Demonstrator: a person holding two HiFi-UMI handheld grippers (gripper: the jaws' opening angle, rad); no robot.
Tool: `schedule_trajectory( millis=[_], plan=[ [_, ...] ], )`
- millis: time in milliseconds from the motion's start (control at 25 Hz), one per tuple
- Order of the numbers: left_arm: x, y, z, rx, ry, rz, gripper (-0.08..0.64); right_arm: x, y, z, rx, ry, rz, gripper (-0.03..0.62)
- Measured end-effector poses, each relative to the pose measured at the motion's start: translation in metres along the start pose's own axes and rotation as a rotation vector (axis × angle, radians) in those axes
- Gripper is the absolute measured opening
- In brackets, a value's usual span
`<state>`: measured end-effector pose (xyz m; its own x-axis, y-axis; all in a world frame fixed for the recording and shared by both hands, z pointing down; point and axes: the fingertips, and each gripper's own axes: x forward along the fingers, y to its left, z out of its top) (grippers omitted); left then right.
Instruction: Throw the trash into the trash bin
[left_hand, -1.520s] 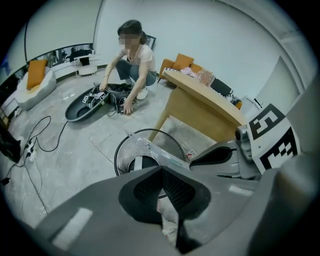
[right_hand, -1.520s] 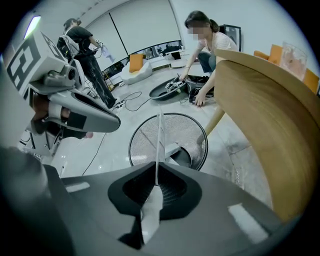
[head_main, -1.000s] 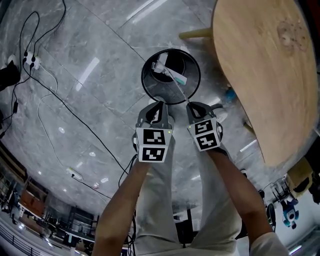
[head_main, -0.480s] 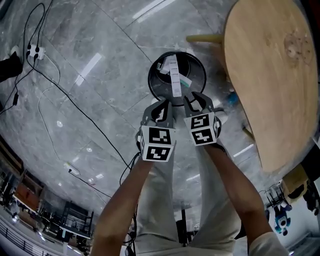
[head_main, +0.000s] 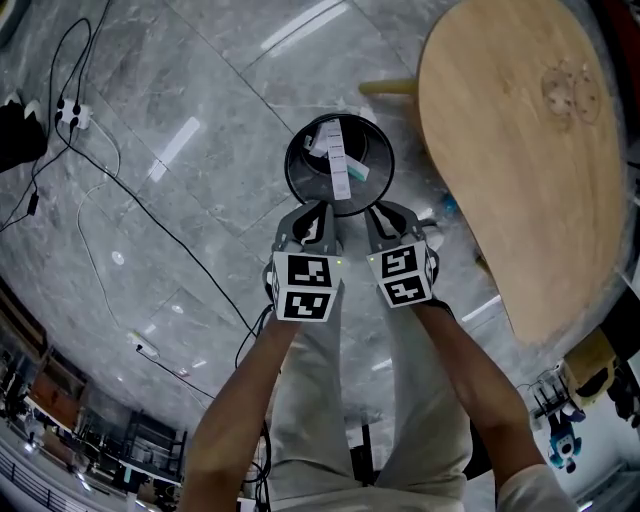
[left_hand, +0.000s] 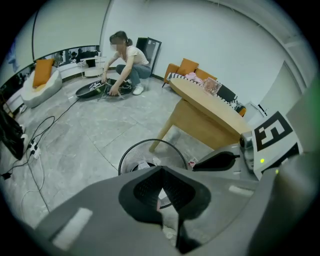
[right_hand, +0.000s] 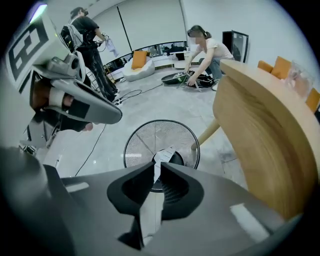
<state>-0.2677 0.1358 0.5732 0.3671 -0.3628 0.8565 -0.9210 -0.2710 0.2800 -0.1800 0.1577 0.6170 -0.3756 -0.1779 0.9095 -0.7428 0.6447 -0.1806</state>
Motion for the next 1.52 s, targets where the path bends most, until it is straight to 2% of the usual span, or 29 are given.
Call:
schedule_trajectory(
  millis=[40, 80, 360, 560, 760, 1240, 1400, 1520],
  plan=[
    [-0.001, -0.003, 0.002, 0.003, -0.001, -0.001, 0.000, -0.005, 0.000, 0.001, 0.004, -0.006, 0.009, 0.032],
    [-0.002, -0.006, 0.004, 0.008, 0.000, -0.003, 0.000, -0.010, 0.001, 0.003, 0.015, -0.014, 0.022, 0.028],
    [-0.014, -0.023, 0.022, 0.055, -0.022, 0.026, 0.000, -0.037, -0.003, 0.018, 0.074, -0.060, 0.045, 0.028],
    [-0.033, -0.048, 0.032, 0.079, -0.012, -0.004, 0.000, -0.074, -0.005, 0.038, 0.110, -0.126, 0.041, 0.028],
    [-0.051, -0.067, 0.058, 0.121, -0.020, -0.010, 0.000, -0.114, -0.024, 0.064, 0.155, -0.216, -0.002, 0.028],
    [-0.117, -0.151, 0.129, 0.218, -0.090, -0.065, 0.000, -0.226, -0.082, 0.078, 0.273, -0.342, -0.117, 0.026],
    [-0.150, -0.177, 0.143, 0.229, -0.111, -0.081, 0.000, -0.270, -0.084, 0.081, 0.320, -0.385, -0.127, 0.026],
    [-0.176, -0.201, 0.154, 0.217, -0.126, -0.089, 0.000, -0.308, -0.081, 0.085, 0.315, -0.424, -0.113, 0.026]
  ],
)
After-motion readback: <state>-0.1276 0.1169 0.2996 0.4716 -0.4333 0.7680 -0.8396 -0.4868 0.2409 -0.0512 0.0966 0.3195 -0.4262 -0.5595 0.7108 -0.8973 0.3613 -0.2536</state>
